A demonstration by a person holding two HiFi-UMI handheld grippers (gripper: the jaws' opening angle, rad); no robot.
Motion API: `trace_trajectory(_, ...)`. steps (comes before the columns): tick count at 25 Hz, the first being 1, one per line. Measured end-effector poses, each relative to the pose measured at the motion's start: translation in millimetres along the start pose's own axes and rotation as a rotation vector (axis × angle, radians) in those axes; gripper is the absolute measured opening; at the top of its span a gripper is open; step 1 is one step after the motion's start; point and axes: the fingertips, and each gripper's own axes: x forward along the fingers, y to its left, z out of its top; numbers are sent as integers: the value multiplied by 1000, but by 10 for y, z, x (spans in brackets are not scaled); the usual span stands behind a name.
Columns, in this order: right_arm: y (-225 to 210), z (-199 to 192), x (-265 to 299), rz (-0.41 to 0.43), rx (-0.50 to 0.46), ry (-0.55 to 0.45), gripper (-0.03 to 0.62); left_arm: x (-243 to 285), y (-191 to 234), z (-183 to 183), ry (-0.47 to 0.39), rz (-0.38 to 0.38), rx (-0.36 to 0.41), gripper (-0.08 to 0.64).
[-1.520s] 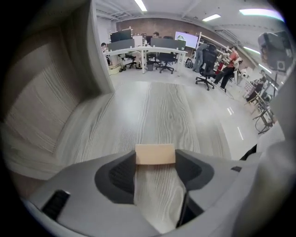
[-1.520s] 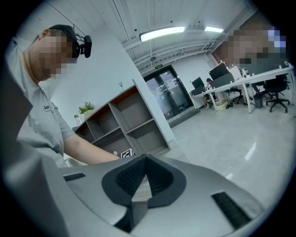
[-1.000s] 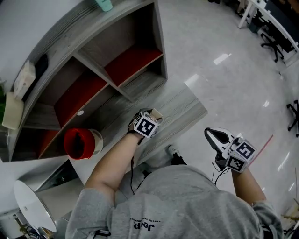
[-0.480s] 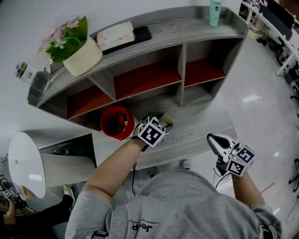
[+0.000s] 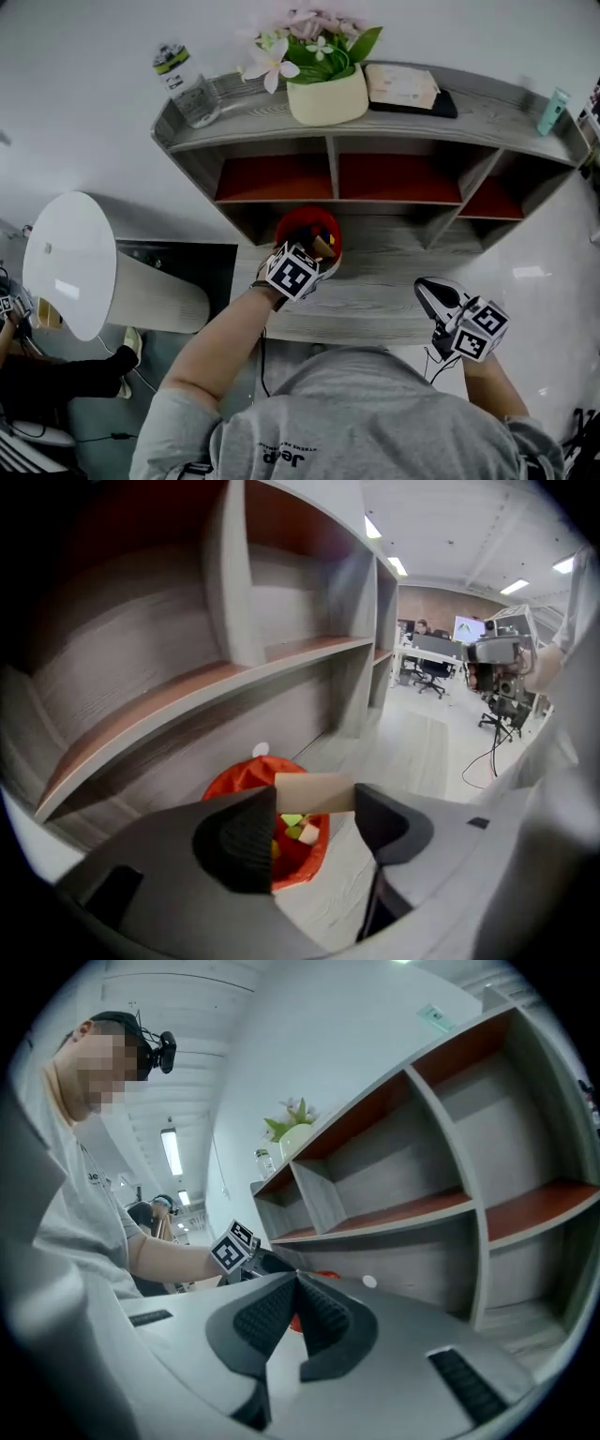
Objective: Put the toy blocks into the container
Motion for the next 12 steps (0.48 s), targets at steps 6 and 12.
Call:
trace_trajectory(6, 194, 64, 353, 55, -32, 28, 20, -253, 376, -312, -4, 56, -67, 299)
trace_trajectory(12, 235, 100, 416, 58, -41, 40, 20, -276, 498, -351, -33, 68, -97, 299)
